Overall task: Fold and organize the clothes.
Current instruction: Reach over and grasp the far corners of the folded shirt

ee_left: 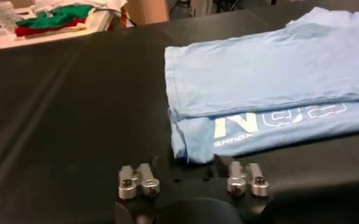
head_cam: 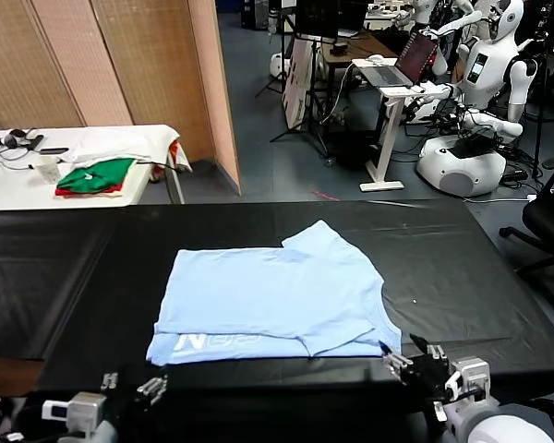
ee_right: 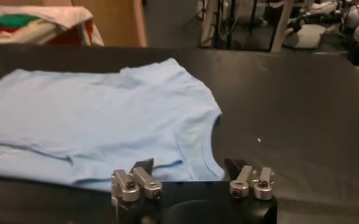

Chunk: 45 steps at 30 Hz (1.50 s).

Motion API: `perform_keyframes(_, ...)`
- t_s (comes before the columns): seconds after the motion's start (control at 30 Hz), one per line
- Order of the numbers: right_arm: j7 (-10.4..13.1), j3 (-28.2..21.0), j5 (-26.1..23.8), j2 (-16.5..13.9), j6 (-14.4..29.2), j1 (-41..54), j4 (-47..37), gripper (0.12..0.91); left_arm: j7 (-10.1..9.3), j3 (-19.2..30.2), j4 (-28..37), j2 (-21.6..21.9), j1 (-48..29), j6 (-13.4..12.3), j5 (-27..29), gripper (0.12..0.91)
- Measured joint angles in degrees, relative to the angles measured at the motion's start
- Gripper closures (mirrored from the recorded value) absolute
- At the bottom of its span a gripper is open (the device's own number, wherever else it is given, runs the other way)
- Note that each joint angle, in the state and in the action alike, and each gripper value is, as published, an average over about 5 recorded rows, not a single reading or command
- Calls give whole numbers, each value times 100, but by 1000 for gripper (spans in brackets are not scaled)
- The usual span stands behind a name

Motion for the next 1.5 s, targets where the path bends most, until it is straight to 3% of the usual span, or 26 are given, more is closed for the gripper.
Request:
perform_keyframes(0.2, 88, -670, 75, -27, 73, 1422, -1138, 118, 90, 168, 566, 30, -1217, -84, -456, 123)
perform_keyframes(0.37, 118, -1180, 110, 83, -12, 2434, -2075, 118, 108, 481, 1329, 69, -2317, 83, -714, 123)
perform_keyframes(0.57, 71, -1676, 106, 264, -19, 3348, -3084, 118, 420, 999, 2287, 275, -3476, 359, -994, 123)
perform_keyframes(0.87, -56, -2281, 107, 420, 72, 4421, -4251, 118, 756, 1848, 3635, 226, -4911, 428, -832, 123)
perform_keyframes(1.23, -174, -2791, 90, 699, 100, 5152, -5346, 118, 939, 2380, 4893, -49, -5905, 434, -666, 123)
perform_keyframes(1.5, -181, -2881, -80, 898, 19, 5278, -5735, 126, 969, 2444, 5230, -76, -5991, 447, -736, 128)
